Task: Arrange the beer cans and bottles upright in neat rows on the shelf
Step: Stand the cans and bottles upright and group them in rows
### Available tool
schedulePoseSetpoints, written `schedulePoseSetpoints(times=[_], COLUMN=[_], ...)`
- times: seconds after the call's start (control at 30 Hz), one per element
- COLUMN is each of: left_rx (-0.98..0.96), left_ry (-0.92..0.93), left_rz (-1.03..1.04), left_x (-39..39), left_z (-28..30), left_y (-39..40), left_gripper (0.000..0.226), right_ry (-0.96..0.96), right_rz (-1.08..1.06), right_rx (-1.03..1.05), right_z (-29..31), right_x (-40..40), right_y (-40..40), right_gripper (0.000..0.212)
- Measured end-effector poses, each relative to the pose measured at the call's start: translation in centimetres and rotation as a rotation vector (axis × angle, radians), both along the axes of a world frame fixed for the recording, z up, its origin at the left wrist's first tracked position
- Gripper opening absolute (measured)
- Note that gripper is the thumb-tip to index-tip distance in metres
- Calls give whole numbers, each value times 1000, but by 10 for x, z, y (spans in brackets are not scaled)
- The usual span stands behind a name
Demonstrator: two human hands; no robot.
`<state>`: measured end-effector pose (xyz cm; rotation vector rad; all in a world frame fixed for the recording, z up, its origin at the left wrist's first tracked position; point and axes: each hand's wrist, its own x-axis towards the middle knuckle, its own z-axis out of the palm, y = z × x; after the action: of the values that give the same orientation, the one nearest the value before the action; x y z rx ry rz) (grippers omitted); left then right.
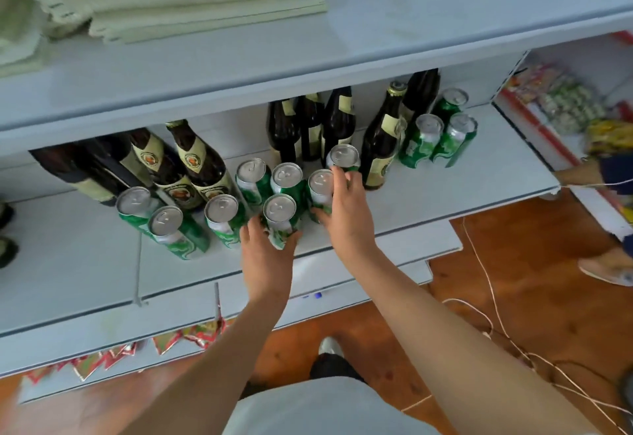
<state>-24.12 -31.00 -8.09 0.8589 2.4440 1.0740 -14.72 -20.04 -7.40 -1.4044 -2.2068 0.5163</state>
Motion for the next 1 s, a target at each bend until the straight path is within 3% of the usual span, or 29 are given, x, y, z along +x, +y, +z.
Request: schedulePoseSetpoints(times=[0.1, 0.3, 0.57, 0.7, 0.83, 0.9, 1.0], left_rx=[-34, -307, -265, -296, -423, -390, -242], left_ry=[-24, 97, -95, -91, 12, 11, -146], left_rz=[23, -78, 27, -24, -208, -283, -403], left_x=[-5, -19, -35, -41, -58, -68, -79], left_z=[1, 8, 13, 15, 25, 36, 66], left_y=[-1, 2, 18, 17, 4, -6, -29], left_gripper=[55, 48, 44, 42, 28, 22, 21], right_ry=[54, 19, -21, -176, -368, -317, -120], right_rz=[-17, -14, -8, -29, -78, -113, -69], right_rx=[-32, 17, 42, 41, 58, 161, 386], right_z=[-1, -3, -4, 5, 27, 46, 80], right_x=[-1, 1, -12, -16, -18, -24, -46], right_y=[2, 4, 2, 1, -8, -17, -33], right_gripper=[85, 76, 79, 87, 91, 84, 62])
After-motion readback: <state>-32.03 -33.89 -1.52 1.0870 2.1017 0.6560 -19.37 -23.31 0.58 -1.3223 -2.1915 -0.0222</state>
